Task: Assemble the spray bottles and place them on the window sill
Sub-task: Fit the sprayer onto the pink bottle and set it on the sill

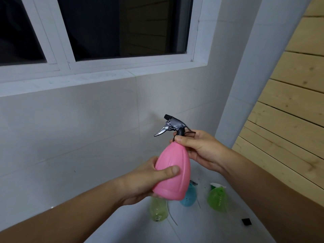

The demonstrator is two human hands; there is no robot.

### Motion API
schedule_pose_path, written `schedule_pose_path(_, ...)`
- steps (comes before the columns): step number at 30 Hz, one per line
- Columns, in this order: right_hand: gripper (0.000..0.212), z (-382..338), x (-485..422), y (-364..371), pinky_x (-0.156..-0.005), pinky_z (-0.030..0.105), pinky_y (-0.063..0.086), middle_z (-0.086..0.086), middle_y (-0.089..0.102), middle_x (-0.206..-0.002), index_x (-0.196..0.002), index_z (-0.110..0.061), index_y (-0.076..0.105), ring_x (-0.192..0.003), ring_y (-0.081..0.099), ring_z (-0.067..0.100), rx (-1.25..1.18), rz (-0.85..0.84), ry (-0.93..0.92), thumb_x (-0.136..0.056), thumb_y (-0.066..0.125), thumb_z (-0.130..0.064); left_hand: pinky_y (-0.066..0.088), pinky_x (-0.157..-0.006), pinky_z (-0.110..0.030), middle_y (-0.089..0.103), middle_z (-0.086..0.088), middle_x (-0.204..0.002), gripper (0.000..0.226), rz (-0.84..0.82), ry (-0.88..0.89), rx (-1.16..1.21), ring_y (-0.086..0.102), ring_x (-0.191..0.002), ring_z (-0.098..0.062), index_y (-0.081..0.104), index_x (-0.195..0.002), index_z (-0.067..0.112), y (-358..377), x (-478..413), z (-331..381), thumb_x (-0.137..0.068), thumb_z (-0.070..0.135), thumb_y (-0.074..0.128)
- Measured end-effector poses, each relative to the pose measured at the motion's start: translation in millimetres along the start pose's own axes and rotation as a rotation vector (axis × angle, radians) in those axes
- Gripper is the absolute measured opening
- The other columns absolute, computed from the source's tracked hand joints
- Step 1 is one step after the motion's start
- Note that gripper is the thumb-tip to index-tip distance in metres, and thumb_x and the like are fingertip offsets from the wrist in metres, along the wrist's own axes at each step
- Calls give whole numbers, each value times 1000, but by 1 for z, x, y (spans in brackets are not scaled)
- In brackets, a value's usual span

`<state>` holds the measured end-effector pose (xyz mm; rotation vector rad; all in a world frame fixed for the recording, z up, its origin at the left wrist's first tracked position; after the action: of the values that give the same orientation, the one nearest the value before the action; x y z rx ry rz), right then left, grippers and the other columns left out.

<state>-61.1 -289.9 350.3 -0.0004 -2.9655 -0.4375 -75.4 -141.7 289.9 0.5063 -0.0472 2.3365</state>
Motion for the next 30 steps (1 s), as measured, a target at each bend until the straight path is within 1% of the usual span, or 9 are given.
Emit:
schedule_pose_path(3,46,2,-1,-2,-75,30,61,15,71,-95,-110,-1,65,-81,69,19,-15,-15,27,-67,76,-12,57,-96,-54,76,-12,-119,64,-26,-50,147,75,-106,-31,61,-134,18,-5,0,-1,-74,37,72)
schedule_pose_path(6,47,5,-2,-1,-80,32,58,14,72,-98,-112,-2,66,-83,69,19,11,-29,38,-68,76,-14,60,-94,-51,75,-8,-126,69,21,-26,16,73,-115,-28,65,-133,23,-12,-1,1,-69,36,85)
schedule_pose_path(9,51,10,-3,5,-88,37,57,17,72,-103,-115,4,64,-92,69,23,47,-35,45,-69,77,-13,62,-85,-39,79,2,-116,66,33,-30,-52,77,-106,-18,67,-129,27,-6,1,0,-69,37,92)
schedule_pose_path(12,41,14,-5,8,-96,41,54,20,72,-104,-113,6,65,-100,68,29,68,-21,44,-76,76,-8,58,-96,-56,79,-1,-118,72,-23,-51,4,75,-111,-25,64,-128,30,4,1,-5,-64,37,96)
schedule_pose_path(14,38,13,-6,9,-98,43,53,19,73,-100,-107,3,67,-100,67,32,53,-19,38,-72,77,-9,55,-98,-63,74,-13,-127,88,-41,-66,104,74,-114,-34,59,-134,21,2,0,-6,-58,41,98)
schedule_pose_path(18,29,9,-7,6,-85,35,58,15,72,-97,-105,-1,67,-91,69,24,60,-20,26,-78,74,-10,50,-105,-64,70,-19,-134,79,-24,-78,118,70,-120,-35,63,-136,17,-8,2,-2,-65,46,83)
schedule_pose_path(24,16,19,-10,9,-75,29,60,12,73,-93,-99,-4,69,-82,70,19,108,-4,26,-83,71,-7,59,-97,-55,76,-14,-125,109,-6,-37,38,73,-115,-34,61,-134,20,-4,1,-8,-40,63,96)
schedule_pose_path(26,17,19,-11,10,-78,31,60,12,74,-92,-98,-3,70,-84,70,20,123,13,22,-82,72,-9,61,-92,-52,76,-16,-125,107,-38,-26,89,74,-112,-32,61,-133,16,-3,1,-8,-41,56,99)
schedule_pose_path(30,35,13,-11,9,-94,42,53,13,75,-97,-109,4,67,-91,68,23,145,28,27,-80,74,-14,54,-104,-58,71,-19,-132,78,-66,-37,179,68,-122,-37,63,-136,13,-9,-1,-10,-66,42,83)
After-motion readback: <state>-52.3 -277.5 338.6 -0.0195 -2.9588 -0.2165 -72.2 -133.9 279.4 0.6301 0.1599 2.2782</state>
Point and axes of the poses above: each hand's wrist, its own x-axis away from the middle knuckle, its own y-axis out of the palm, z = x × y, the point moved 7 cm from there along -x, towards the middle knuckle
